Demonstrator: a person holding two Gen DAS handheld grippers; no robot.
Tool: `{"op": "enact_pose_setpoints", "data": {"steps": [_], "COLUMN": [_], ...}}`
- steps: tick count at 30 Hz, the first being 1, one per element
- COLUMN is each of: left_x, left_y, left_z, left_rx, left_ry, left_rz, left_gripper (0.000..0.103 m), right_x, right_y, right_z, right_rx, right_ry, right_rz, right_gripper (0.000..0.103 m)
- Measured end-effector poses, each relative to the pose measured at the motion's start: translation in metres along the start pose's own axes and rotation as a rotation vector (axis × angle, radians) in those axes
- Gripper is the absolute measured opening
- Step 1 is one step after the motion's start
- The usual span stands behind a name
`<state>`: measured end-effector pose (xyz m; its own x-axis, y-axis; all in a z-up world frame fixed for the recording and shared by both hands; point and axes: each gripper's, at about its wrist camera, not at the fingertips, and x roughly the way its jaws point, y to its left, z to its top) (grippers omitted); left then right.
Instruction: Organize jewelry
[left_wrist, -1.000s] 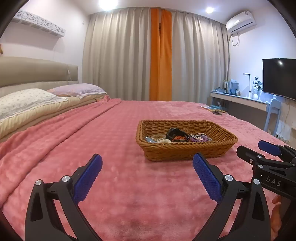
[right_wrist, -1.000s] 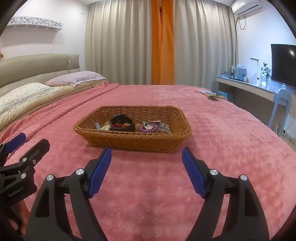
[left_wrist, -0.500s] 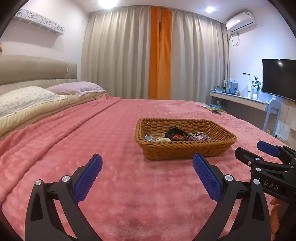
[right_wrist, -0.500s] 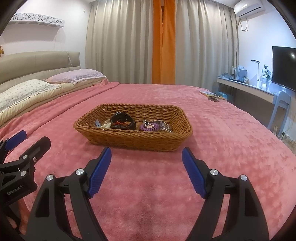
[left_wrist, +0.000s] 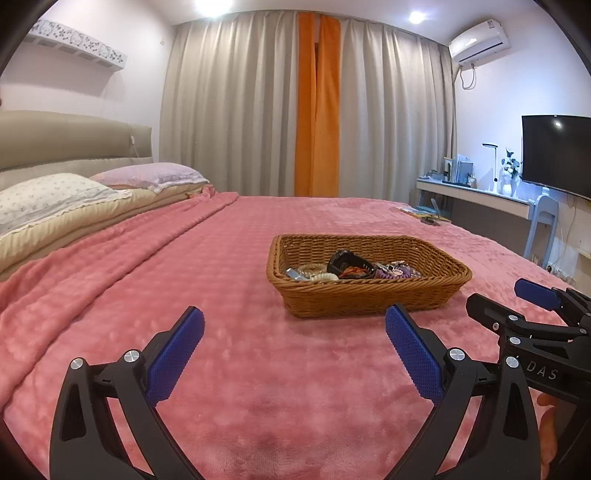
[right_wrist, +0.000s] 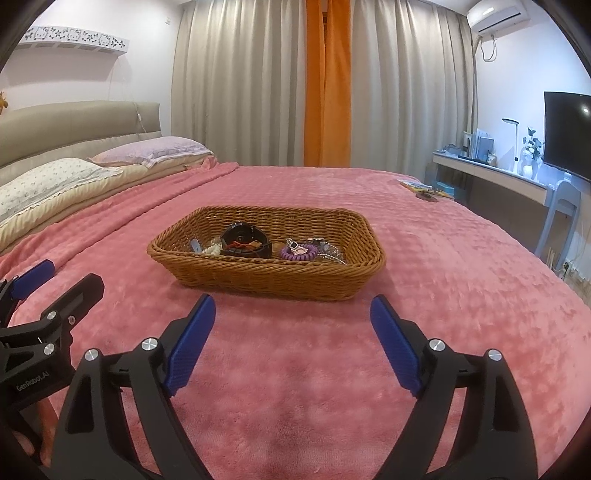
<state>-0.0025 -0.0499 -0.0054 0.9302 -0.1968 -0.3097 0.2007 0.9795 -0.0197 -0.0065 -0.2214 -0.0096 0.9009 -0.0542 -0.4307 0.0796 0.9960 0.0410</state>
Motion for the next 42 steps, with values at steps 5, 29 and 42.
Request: {"op": "enact_pose_setpoints", "data": {"steps": [5,29,42], "left_x": [0.000,0.001,0.000], "left_y": [0.000,0.002,-0.006], "left_z": [0.000,0.000,-0.002], "left_rx": [0.002,-0.010,0.027], "left_ry": [0.001,0.001,0.001], "left_rz": [-0.001,0.015,0.056], "left_gripper": [0.095,0.095,0.095], "right_x": [0.000,0.002,0.004], "right_y": [0.002,0.004,0.000], "right_z": [0.000,0.000,-0.001], "right_rx": [-0.003,-0.003,0.013], "right_ry": [0.002,0.011,0.016], "right_rz": [0.008,0.019,0.022], "right_gripper": [0.082,0.082,0.082]}}
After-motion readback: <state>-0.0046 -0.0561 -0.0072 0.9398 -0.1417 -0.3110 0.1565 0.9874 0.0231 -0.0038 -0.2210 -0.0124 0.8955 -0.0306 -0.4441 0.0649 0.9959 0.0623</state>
